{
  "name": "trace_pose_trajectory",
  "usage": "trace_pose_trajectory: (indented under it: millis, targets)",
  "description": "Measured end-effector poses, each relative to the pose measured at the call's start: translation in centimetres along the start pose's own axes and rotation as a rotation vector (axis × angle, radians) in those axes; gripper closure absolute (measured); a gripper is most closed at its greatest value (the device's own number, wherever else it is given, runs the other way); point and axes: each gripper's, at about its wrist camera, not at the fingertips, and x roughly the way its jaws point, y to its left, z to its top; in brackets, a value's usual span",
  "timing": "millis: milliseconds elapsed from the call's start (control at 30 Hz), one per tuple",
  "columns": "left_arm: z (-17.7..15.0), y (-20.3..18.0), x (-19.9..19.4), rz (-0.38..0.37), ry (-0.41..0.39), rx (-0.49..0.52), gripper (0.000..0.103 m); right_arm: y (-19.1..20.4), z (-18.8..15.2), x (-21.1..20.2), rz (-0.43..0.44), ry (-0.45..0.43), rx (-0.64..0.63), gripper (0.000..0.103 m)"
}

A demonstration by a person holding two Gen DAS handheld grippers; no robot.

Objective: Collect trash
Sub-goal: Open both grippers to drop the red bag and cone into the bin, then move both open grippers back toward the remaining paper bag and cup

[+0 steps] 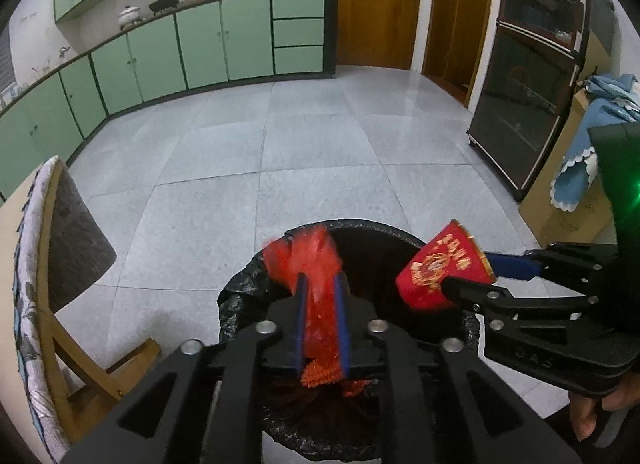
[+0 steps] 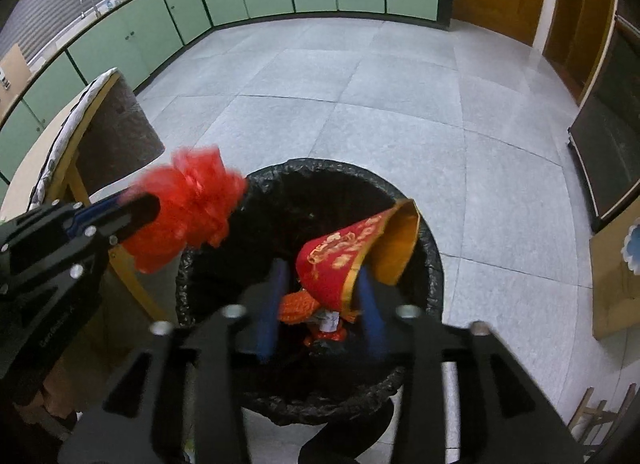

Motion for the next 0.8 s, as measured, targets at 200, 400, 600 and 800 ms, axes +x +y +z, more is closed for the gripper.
trace_pose_trajectory:
  millis: [200, 400, 600, 800]
  targets:
    - [0.5, 0.6, -0.8, 0.017, -0.026, -0.019, 0.069, -0.4, 0.1, -0.5, 0.021, -0.008, 0.019, 0.053]
    - [0.8, 1.0, -2.8, 0.029, -0.071, -0.021, 0.069, -0.5, 0.0, -0.9, 0.024, -0.008, 0.020, 0.050]
    - [0.9, 2.3, -5.4, 0.042, -0.113, -0.048, 0.069, 0.2, 0.1, -1.7, 0.030, -0.020, 0.021, 0.050]
    - [0.3, 3.8, -8.7, 0.065, -0.154, -0.089, 0.063, 0.8, 0.1, -4.2, 0.016, -0.074, 0.045, 0.045]
